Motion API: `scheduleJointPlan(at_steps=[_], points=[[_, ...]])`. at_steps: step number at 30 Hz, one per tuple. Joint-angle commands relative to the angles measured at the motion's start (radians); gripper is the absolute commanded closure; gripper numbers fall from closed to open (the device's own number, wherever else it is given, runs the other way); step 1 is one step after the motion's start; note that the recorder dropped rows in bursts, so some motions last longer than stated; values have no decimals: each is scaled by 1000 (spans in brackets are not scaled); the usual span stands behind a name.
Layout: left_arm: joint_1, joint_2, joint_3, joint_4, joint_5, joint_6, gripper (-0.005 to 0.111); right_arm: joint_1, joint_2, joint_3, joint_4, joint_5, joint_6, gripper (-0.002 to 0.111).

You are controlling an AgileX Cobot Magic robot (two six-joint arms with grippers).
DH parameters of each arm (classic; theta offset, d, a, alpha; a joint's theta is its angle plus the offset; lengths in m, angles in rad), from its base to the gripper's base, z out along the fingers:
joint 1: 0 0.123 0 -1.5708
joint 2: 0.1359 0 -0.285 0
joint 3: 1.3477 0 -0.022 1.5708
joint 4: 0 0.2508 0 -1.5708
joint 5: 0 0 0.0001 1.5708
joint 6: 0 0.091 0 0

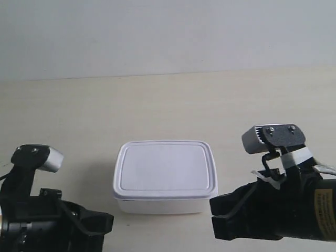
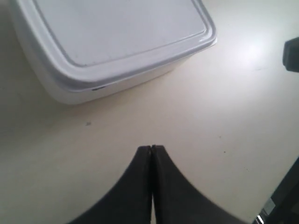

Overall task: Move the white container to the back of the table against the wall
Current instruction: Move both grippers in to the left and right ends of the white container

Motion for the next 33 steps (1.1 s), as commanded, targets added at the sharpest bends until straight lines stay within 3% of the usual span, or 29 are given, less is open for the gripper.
scheduleJointPlan(at_steps=[1,18,27,33], points=[[-7,92,-56,10,12,4,107,4,87,-25,-15,-32,9,108],[-5,406,-222,86,14,0,107,4,377,-137,-41,-10,9,108],[-5,493,-310,126,112,2,107,4,478,-236,-57,79,7,108],[53,546,-352,126,139,4,107,4,552,-307,-57,129,7,108]])
